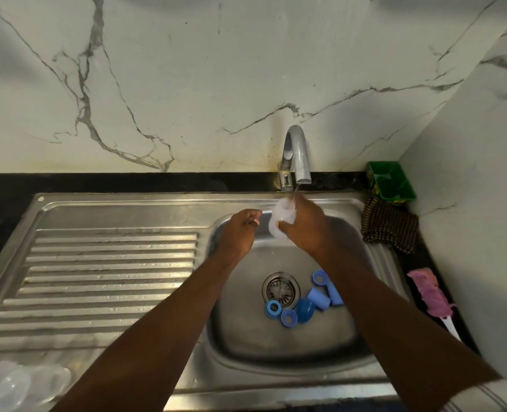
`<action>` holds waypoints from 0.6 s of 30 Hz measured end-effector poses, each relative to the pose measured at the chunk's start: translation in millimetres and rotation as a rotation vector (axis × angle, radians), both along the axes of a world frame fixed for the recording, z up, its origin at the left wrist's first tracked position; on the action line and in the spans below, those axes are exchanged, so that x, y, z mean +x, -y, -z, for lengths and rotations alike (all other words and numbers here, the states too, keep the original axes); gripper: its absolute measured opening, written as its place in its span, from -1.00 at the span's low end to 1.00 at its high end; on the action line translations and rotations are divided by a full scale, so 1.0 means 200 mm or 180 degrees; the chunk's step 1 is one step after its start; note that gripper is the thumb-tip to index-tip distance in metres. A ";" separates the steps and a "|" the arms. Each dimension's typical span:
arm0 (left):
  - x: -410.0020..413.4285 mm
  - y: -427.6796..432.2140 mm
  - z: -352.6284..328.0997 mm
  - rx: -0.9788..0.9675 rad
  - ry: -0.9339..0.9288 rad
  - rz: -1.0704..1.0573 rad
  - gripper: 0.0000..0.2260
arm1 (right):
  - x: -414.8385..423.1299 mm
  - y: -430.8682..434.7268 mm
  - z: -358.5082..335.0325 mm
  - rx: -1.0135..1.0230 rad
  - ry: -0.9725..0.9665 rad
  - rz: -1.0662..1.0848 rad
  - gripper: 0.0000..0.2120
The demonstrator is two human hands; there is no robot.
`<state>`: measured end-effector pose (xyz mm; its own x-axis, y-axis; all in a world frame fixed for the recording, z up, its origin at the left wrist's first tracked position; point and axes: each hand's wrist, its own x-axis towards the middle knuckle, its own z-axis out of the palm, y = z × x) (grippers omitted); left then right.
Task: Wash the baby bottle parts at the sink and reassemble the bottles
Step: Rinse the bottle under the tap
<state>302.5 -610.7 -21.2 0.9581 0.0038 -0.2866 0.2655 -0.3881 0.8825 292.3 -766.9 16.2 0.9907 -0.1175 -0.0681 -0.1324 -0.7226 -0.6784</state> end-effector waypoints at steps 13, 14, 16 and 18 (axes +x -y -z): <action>-0.02 0.03 -0.07 -0.0317 -0.0076 -0.0102 -0.74 | -0.03 -0.02 0.01 0.0176 0.0280 0.0200 -0.46; -0.02 0.03 -0.07 -0.0419 -0.0162 -0.0121 -0.74 | -0.04 -0.02 0.02 0.0062 0.0084 0.0033 -0.45; -0.03 0.03 -0.07 -0.0680 -0.0298 -0.0160 -0.73 | -0.04 -0.02 0.02 0.0037 0.0112 0.0029 -0.46; -0.02 0.04 -0.07 -0.0689 -0.0331 -0.0188 -0.71 | -0.03 -0.01 0.01 0.0188 0.0620 0.0322 -0.49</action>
<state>298.6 -619.7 -7.6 0.9233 -0.0132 -0.3839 0.3759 -0.1741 0.9101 285.5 -764.5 15.1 0.9692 -0.2185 0.1137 -0.0645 -0.6707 -0.7389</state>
